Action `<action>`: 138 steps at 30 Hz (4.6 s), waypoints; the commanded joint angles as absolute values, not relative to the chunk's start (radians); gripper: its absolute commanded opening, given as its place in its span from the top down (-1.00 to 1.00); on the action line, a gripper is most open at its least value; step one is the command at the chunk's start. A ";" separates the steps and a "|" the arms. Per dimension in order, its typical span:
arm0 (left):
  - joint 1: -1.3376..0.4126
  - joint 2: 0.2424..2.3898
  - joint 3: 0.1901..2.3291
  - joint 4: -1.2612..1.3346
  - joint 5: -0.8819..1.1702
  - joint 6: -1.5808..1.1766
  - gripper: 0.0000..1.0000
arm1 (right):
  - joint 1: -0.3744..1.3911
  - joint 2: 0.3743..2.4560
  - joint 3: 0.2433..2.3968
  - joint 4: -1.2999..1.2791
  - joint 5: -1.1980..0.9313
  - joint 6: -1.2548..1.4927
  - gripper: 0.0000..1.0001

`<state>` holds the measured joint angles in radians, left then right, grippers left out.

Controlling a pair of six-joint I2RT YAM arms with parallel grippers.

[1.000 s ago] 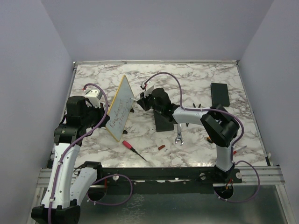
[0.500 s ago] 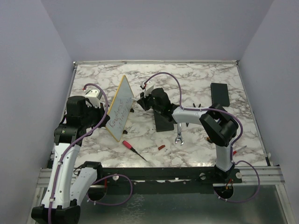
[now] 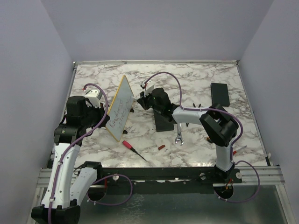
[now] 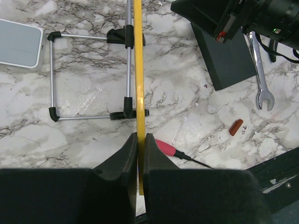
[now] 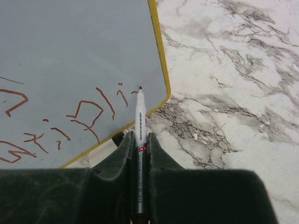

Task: Write a sentence on the whiteboard

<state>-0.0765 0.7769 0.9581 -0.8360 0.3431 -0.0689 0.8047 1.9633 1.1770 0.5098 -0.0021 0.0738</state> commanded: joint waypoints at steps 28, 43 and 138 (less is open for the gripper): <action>-0.086 0.769 0.951 -0.845 0.370 -0.061 1.00 | 0.838 1.985 1.166 0.497 0.027 0.062 0.99; -0.085 0.767 0.952 -0.845 0.371 -0.061 1.00 | 0.838 2.009 1.208 0.496 0.084 0.068 0.99; -0.086 0.762 0.953 -0.844 0.368 -0.061 1.00 | 0.837 2.058 1.251 0.494 0.119 0.054 0.99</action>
<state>-0.0765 0.7769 0.9581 -0.8364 0.3428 -0.0692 0.8356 2.0239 1.2278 0.5201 0.1360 0.0372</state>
